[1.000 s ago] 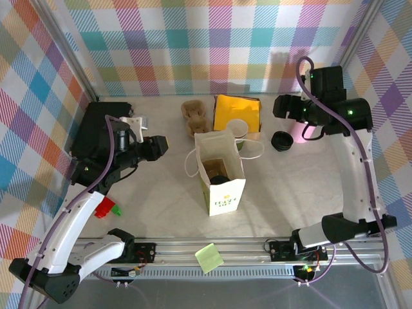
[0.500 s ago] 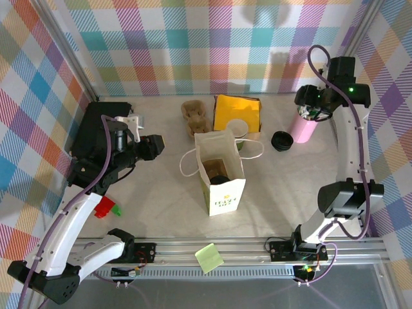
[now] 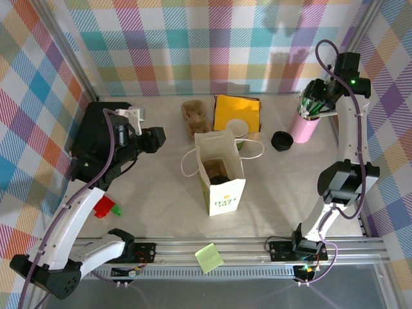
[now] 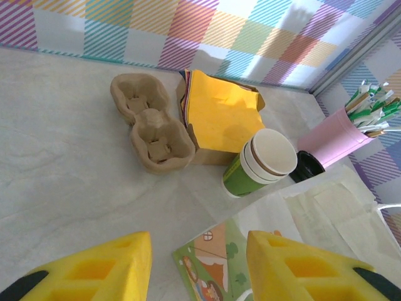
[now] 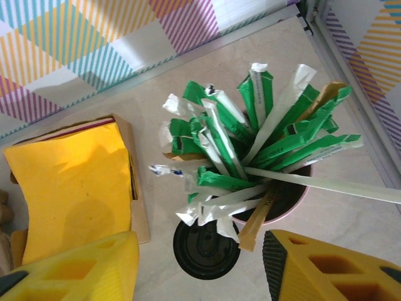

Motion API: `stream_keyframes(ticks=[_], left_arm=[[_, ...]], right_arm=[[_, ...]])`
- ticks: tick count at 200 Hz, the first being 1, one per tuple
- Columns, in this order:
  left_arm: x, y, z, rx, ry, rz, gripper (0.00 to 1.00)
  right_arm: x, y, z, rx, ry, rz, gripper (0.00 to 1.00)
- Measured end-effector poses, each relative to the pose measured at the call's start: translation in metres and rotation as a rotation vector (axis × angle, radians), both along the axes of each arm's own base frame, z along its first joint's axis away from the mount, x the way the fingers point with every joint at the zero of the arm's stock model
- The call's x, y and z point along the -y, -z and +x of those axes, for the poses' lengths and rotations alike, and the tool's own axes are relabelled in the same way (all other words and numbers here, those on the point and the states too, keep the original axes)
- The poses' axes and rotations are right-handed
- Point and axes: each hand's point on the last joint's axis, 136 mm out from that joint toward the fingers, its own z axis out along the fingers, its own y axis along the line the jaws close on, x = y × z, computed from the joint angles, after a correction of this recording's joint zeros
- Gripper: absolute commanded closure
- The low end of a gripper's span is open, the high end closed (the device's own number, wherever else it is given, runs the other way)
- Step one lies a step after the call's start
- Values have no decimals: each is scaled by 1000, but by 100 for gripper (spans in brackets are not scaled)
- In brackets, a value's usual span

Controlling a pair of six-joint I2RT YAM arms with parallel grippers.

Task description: Pack the takeout coffee

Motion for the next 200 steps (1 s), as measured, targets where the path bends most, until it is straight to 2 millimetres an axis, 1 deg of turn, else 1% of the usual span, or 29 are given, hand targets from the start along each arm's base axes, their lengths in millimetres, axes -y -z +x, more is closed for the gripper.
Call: stream_keyframes(ticks=[24, 45, 71, 97, 114, 148, 166, 180, 200], left_arm=[[4, 2, 4, 13, 13, -12, 56], [5, 9, 6, 6, 13, -10, 56], [7, 12, 4, -2, 27, -14, 56], [11, 9, 5, 12, 46, -27, 56], [14, 9, 4, 11, 63, -26, 56], [18, 17, 7, -4, 90, -4, 56], [20, 22, 10, -14, 99, 6, 56], [21, 23, 10, -18, 104, 10, 56], [22, 23, 10, -15, 106, 11, 56]], right_arm=[[19, 0, 1, 16, 50, 8, 47], [35, 4, 1, 18, 102, 25, 48], [48, 5, 4, 39, 152, 47, 49], [53, 8, 8, 50, 173, 59, 50], [54, 12, 13, 52, 177, 63, 53], [54, 34, 24, 16, 176, 92, 58], [55, 45, 27, -5, 180, 101, 59], [56, 47, 30, -10, 182, 104, 60], [57, 45, 34, -1, 181, 102, 61]])
